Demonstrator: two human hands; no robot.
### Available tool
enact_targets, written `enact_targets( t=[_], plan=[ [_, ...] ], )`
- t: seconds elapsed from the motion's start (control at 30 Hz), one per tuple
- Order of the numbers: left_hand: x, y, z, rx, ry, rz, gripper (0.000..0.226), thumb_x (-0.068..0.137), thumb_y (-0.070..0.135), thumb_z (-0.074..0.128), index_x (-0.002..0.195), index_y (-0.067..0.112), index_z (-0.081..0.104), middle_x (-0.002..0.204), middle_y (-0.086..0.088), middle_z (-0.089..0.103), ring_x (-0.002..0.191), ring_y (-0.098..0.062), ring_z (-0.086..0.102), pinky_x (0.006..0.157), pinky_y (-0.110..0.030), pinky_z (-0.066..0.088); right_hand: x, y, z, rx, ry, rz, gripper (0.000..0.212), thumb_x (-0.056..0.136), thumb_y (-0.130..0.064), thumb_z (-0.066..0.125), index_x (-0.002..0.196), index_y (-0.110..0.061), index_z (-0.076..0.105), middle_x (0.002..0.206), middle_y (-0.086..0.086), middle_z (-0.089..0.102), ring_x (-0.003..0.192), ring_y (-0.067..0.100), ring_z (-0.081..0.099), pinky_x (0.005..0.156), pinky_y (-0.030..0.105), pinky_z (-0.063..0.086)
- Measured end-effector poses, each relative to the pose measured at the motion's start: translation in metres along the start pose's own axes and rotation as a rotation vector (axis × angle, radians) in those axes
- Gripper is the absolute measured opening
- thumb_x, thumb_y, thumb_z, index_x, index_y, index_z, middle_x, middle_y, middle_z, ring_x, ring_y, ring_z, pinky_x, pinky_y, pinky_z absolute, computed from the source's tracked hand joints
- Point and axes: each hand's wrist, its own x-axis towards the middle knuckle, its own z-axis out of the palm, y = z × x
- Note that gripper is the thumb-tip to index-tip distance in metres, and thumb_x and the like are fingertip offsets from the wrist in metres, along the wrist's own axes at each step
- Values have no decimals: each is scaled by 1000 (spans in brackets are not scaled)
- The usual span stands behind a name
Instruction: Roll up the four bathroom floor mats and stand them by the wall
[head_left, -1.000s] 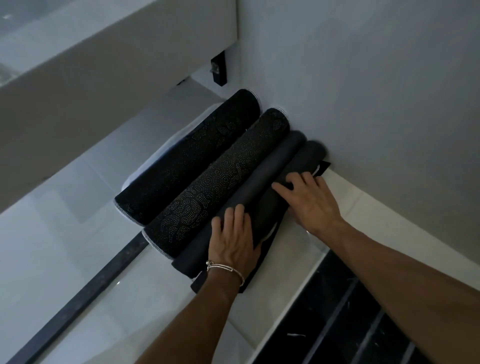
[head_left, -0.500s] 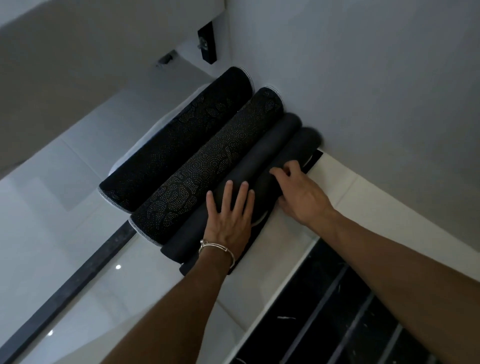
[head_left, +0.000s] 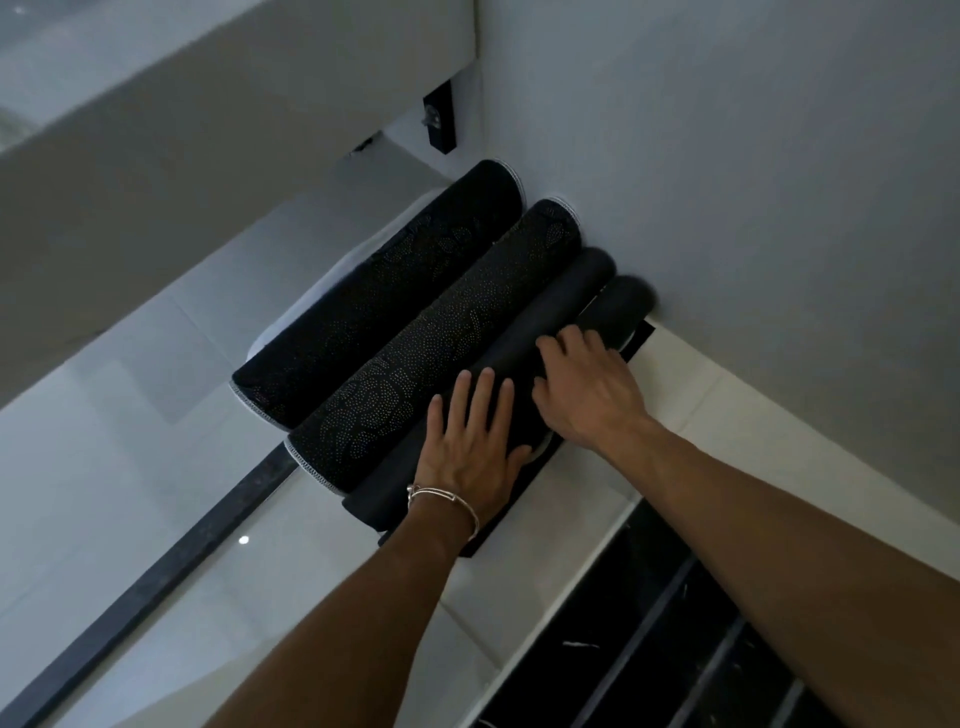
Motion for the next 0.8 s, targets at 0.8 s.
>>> enact_targets(
  t=[0.8],
  plan=[
    [-1,-13,-32,73,-209,-167,73,96,53,31,151,16,2,158,-12,-10,146,-30,-10,114,-55,9,-14,-3,3,34,-309,-108,64,97,-46,42,150,-18,18,160,9,-1,147,28,-8,119,46,12]
  ],
)
